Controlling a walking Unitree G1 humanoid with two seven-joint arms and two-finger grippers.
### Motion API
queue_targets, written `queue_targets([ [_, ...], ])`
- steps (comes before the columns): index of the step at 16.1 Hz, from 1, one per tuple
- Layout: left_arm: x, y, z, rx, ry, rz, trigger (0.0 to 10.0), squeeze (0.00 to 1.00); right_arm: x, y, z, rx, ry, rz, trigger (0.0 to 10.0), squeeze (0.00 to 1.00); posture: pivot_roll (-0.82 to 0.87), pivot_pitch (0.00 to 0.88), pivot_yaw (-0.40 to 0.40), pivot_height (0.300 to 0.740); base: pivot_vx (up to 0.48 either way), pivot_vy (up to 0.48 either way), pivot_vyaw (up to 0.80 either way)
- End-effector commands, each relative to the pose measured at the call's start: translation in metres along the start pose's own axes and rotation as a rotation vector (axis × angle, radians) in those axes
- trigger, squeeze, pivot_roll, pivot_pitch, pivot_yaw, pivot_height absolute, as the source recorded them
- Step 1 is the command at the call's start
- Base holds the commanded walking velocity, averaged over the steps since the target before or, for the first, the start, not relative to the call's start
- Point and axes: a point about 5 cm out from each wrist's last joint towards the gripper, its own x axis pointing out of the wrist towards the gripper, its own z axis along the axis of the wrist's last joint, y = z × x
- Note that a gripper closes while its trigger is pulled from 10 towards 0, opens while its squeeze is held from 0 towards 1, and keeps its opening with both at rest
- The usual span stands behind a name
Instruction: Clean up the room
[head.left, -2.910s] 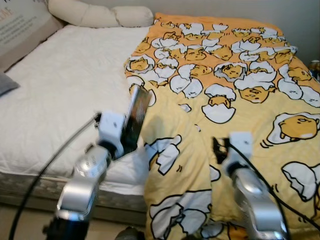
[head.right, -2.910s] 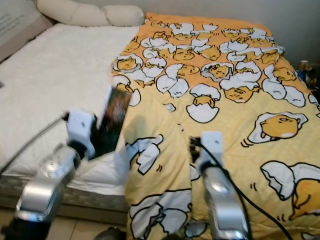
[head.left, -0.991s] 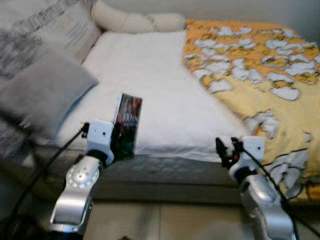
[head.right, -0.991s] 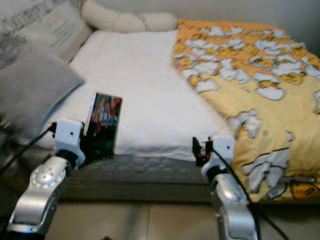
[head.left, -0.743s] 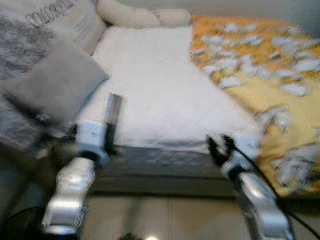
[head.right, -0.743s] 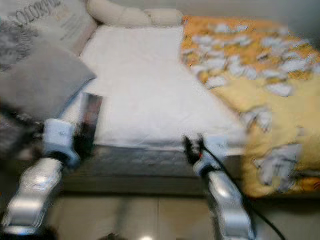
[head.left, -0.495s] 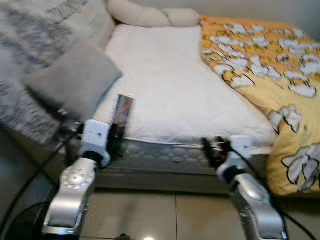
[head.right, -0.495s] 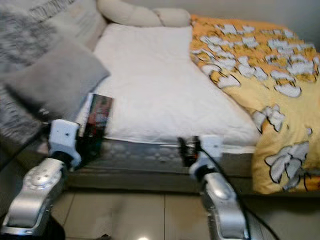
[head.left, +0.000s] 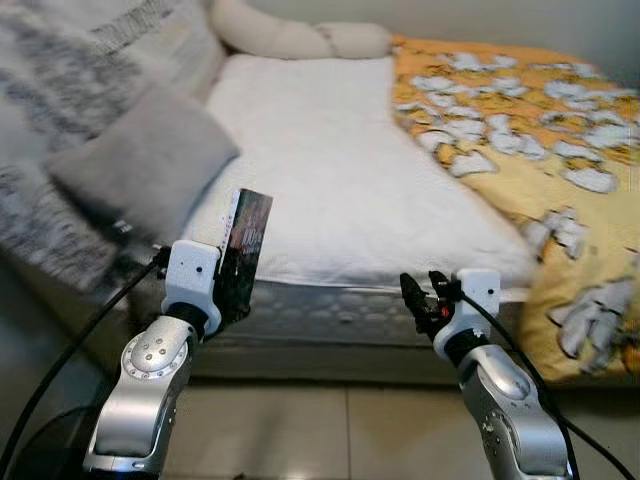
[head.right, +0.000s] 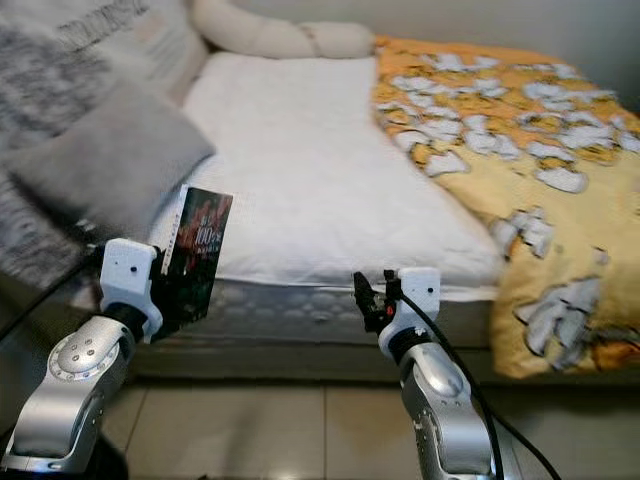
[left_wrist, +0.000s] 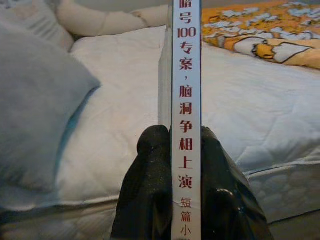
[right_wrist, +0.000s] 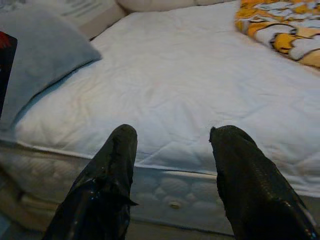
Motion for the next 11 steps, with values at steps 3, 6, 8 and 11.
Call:
queue_targets([
  [3,-0.0002,0.0004,0.0112,0.009,-0.044,-0.004,10.0,0.0,0.002,0.0004,0.0027,0.01,0.003,0.022,10.0,0.0,0.0,0.0,-0.008,0.74,0.3,0.0,0.0],
  [6,-0.0008,0.0009,0.011,0.01,-0.041,-0.003,10.0,0.0,0.0031,0.0053,0.0017,-0.038,0.02,0.059,10.0,0.0,0.0,0.0,-0.01,0.74,0.3,0.0,0.0],
  [8,-0.0007,0.001,0.0108,0.008,-0.04,-0.002,10.0,0.0,0.0037,0.0059,0.001,-0.058,0.026,0.061,10.0,0.0,0.0,0.0,-0.011,0.74,0.304,0.0,0.8],
  [11,-0.0018,0.0017,0.0101,0.007,-0.038,0.004,10.0,0.0,0.0036,0.0081,-0.0002,-0.051,0.037,0.092,10.0,0.0,0.01,0.0,-0.018,0.74,0.3,0.0,0.8],
])
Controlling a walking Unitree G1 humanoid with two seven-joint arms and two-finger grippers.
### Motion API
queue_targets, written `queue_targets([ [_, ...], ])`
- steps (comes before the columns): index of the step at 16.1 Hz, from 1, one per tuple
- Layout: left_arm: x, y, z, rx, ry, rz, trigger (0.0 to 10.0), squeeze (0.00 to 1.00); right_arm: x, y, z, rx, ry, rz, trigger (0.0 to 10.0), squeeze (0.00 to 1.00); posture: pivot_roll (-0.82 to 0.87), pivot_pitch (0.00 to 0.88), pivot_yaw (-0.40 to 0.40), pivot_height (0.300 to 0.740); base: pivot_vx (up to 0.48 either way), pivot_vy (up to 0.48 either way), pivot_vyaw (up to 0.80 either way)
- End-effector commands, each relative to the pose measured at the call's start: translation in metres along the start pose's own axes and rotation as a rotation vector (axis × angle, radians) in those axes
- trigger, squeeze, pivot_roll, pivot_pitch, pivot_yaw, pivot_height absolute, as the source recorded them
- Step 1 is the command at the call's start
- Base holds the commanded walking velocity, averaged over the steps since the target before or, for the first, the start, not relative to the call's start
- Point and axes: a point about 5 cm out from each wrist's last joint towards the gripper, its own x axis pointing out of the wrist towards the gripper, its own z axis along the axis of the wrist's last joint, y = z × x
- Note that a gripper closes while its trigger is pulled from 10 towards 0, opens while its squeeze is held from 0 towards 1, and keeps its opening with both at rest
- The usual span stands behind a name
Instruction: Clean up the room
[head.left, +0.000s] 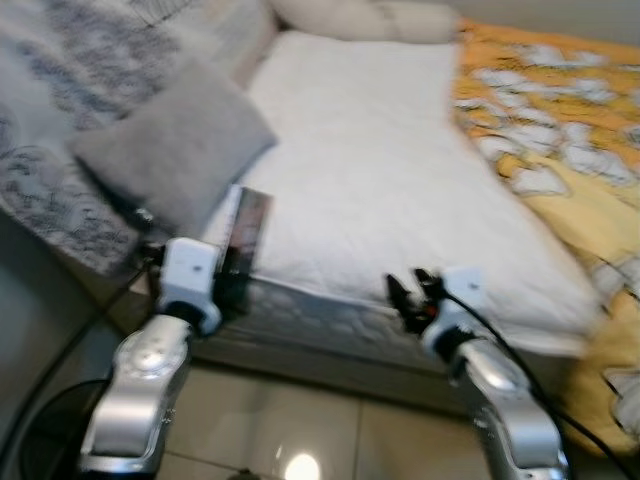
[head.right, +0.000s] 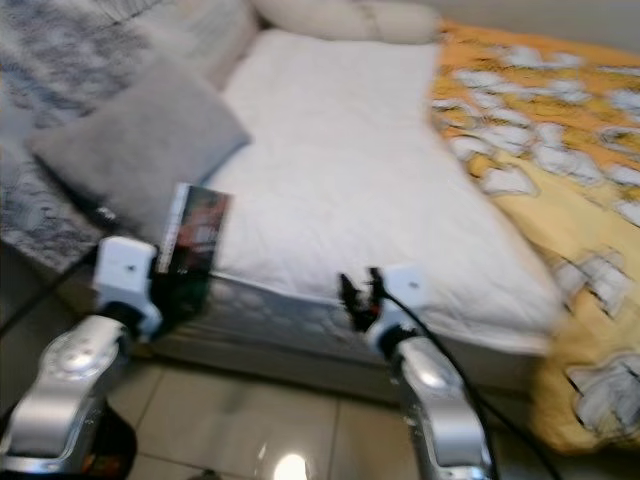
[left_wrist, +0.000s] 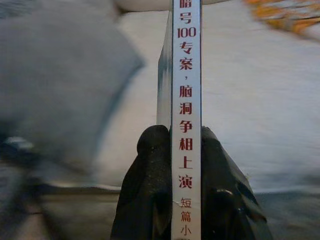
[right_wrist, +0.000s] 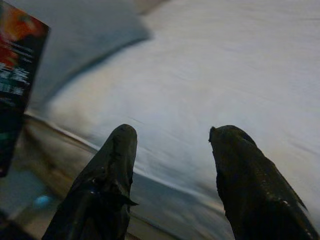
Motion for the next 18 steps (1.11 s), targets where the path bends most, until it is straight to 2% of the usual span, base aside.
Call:
queue_targets([
  [1,0.0,-0.006,0.007,-0.006,-0.037,-0.019,10.0,0.0,-0.004,-0.009,-0.003,-0.004,0.024,-0.024,10.0,0.0,0.01,0.0,-0.022,0.74,0.296,0.0,0.8],
  [2,0.0,-0.006,0.007,-0.006,-0.037,-0.017,10.0,0.0,-0.004,-0.009,-0.003,-0.001,0.024,-0.022,10.0,0.0,0.01,0.0,-0.024,0.74,0.292,0.0,0.8],
  [5,-0.001,-0.005,0.006,-0.005,-0.033,-0.013,10.0,0.0,-0.003,-0.011,-0.002,0.041,0.012,-0.039,10.0,0.0,0.01,0.0,-0.023,0.74,0.286,0.0,0.0],
  [11,0.001,-0.007,0.006,-0.004,-0.03,-0.037,10.0,0.0,-0.007,-0.018,-0.003,0.05,0.01,-0.092,10.0,0.0,-0.01,0.0,-0.006,0.74,0.279,0.0,0.0],
  [18,0.004,-0.009,0.007,-0.013,-0.033,-0.058,10.0,0.0,-0.011,-0.02,-0.004,0.055,0.007,-0.12,10.0,0.0,-0.02,0.0,0.006,0.74,0.278,0.0,0.0],
])
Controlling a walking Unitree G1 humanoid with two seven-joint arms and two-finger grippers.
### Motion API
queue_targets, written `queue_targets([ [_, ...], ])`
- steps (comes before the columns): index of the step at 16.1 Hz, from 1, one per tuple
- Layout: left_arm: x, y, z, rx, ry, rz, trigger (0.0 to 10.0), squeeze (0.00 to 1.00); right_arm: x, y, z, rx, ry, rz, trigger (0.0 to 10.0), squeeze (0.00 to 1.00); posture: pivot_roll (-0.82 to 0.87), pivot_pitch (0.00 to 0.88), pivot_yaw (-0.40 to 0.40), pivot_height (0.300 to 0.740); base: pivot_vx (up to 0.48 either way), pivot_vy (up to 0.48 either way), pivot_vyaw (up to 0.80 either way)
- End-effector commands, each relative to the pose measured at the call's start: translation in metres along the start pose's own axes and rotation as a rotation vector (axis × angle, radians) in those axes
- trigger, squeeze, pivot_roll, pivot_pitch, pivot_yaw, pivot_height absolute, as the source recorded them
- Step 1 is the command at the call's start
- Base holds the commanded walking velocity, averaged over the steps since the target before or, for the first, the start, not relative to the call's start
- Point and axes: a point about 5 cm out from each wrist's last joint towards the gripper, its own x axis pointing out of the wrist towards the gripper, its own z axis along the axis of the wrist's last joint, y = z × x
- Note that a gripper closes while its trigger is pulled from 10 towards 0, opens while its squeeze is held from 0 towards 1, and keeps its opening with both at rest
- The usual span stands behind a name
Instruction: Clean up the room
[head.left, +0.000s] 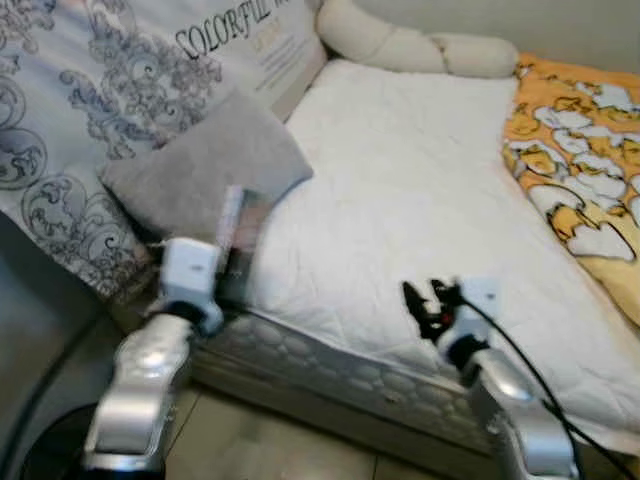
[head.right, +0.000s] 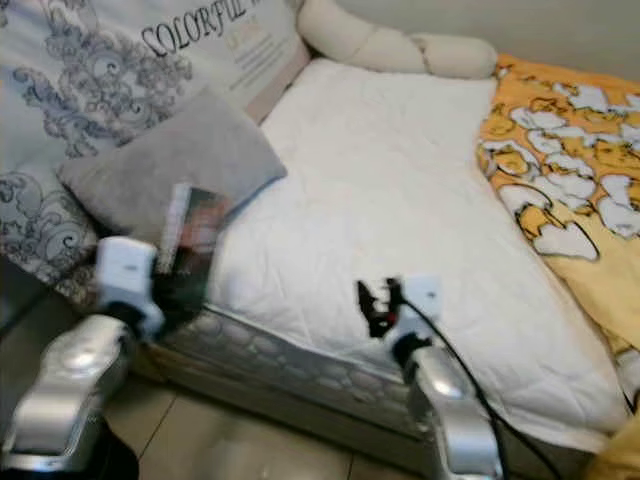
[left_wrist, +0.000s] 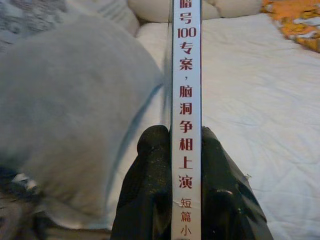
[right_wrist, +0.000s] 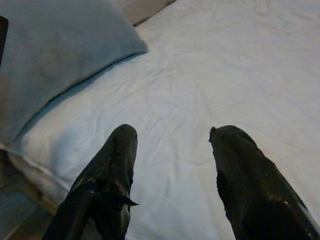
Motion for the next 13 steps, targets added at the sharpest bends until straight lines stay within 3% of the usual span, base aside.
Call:
queue_targets([
  [1,0.0002,0.0047,0.0082,0.012,-0.033,0.012,10.0,0.0,0.0004,0.0031,0.0072,-0.004,-0.024,0.003,10.0,0.0,-0.02,0.0,0.006,0.74,0.3,0.0,0.0],
  [3,0.0001,0.0049,0.0082,0.008,-0.034,0.012,10.0,0.0,-0.0002,0.0029,0.0072,0.0,-0.023,-0.003,10.0,0.0,-0.02,0.0,0.004,0.74,0.302,0.0,0.0],
  [8,0.0009,0.0046,0.008,0.007,-0.033,0.009,10.0,0.0,0.0001,0.0017,0.0081,0.004,-0.024,-0.007,10.0,0.0,-0.02,0.0,0.005,0.74,0.302,0.0,-0.72],
  [13,0.0007,0.0054,0.0085,0.007,-0.034,0.011,10.0,0.0,0.0003,0.0028,0.0087,-0.002,-0.029,-0.004,10.0,0.0,-0.01,0.0,0.006,0.74,0.302,0.0,0.0],
])
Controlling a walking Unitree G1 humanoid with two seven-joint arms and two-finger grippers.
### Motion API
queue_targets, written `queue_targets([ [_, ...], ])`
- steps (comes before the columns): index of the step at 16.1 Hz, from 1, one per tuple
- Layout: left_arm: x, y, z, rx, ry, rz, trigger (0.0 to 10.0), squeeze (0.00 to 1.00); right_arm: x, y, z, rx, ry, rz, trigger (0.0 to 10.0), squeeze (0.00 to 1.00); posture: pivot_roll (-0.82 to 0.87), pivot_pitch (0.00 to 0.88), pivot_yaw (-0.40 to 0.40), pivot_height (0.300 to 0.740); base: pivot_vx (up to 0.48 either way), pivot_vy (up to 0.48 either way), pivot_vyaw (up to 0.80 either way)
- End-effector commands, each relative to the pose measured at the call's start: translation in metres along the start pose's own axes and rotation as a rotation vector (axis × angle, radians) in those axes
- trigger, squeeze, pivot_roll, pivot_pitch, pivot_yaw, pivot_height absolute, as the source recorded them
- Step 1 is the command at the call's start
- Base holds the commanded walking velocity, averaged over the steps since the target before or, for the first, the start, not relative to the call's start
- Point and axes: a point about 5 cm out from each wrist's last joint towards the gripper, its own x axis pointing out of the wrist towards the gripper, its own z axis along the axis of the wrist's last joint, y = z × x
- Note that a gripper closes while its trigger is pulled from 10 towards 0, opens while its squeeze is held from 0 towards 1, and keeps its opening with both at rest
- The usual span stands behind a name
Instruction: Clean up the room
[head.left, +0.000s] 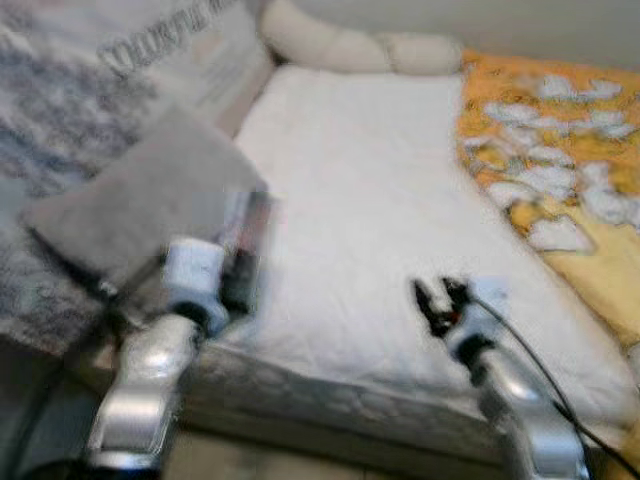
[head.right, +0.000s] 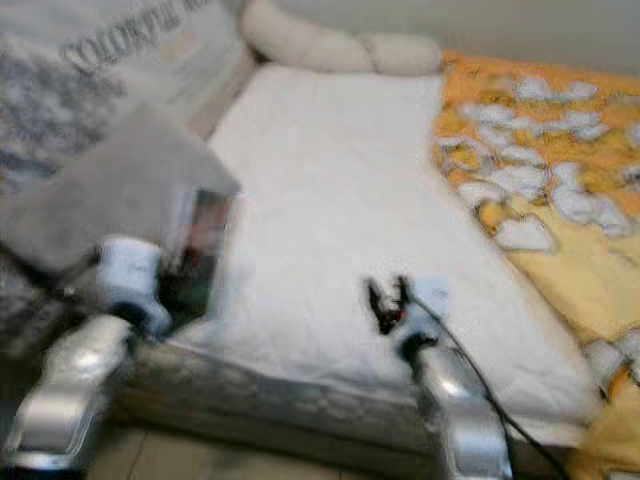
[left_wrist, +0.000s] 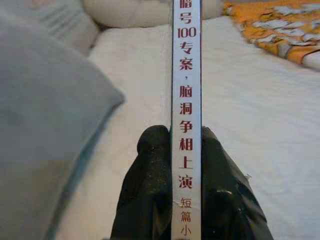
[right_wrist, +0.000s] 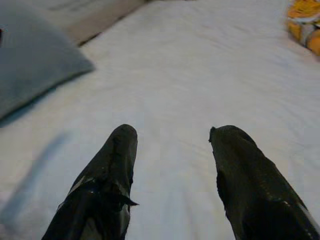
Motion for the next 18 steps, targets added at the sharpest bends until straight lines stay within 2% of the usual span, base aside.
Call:
queue_targets([
  [1,-0.002,0.011,0.011,0.025,-0.041,0.034,10.0,0.0,0.004,0.01,0.005,0.01,-0.014,0.034,10.0,0.0,-0.01,0.0,0.007,0.74,0.304,0.0,0.0],
  [5,-0.001,0.012,0.011,0.026,-0.04,0.031,10.0,0.0,0.005,0.011,0.004,0.016,-0.011,0.033,10.0,0.0,-0.02,0.0,0.013,0.74,0.301,0.0,-0.62],
  [13,0.001,0.014,0.012,0.034,-0.038,0.028,10.0,0.0,0.006,0.013,0.005,0.011,-0.011,0.045,10.0,0.0,-0.01,0.0,0.016,0.74,0.261,0.0,0.0],
  [16,0.004,0.016,0.01,0.013,0.004,-0.009,10.0,0.0,0.009,0.018,0.01,-0.017,0.01,0.123,10.0,0.0,-0.02,0.0,0.02,0.74,0.0,0.0,0.0],
  [18,0.011,0.023,0.011,-0.027,0.043,-0.051,10.0,0.0,0.011,0.017,0.019,-0.042,0.037,0.201,10.0,0.0,-0.02,0.0,0.022,0.74,0.0,0.0,0.0],
])
